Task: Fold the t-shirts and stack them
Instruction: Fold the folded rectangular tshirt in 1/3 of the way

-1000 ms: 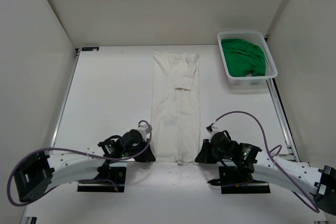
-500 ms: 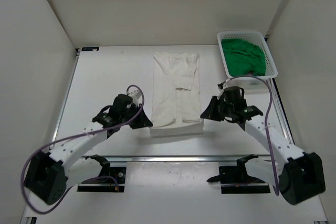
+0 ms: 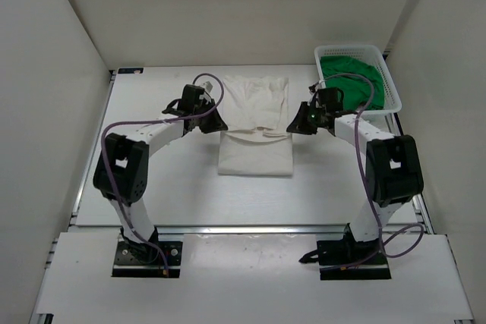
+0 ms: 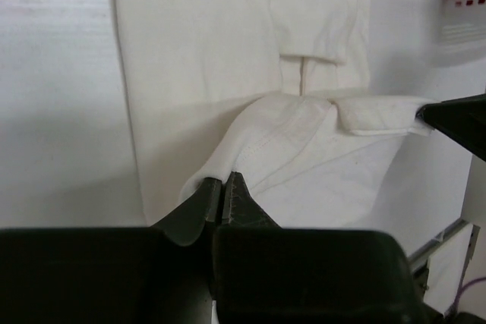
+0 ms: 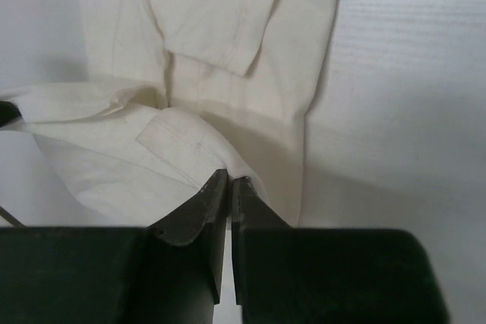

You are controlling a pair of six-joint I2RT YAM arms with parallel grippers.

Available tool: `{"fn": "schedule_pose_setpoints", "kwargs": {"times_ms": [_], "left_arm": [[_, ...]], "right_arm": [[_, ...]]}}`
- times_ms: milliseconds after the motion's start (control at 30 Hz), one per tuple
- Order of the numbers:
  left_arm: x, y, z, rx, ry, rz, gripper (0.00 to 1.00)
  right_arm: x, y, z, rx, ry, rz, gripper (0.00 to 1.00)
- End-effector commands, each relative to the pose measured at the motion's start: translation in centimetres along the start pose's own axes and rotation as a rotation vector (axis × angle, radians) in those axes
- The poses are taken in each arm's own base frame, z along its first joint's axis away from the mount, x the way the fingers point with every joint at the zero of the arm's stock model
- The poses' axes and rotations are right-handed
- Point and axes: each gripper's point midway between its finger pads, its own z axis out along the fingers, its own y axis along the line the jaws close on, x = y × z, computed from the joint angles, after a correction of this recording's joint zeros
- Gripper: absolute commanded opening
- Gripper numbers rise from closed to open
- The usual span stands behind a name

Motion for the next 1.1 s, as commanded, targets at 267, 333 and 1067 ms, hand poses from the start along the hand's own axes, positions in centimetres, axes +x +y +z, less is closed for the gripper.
{"fn": "schedule_pose_setpoints", "kwargs": {"times_ms": [267,333,1067], "left_arm": [[-4.4,1.5,3.3,0.02,-0.082,-0.054,0.18],[-5.1,0.7,2.0,0.065,-0.13,-0.058,0.34],[11.9,-0.3,0.9,0.12,0.024,-0.01,0.35]], "right_arm": [[-5.4,-0.2,3.5,-0.066,-0.058,-0.024,0.04],[-6.0,-0.2,2.8,-0.052,-0.09,-0.037,0.21],[4.8,7.2,7.9,-0.116,0.104,-0.25,0.0]]}}
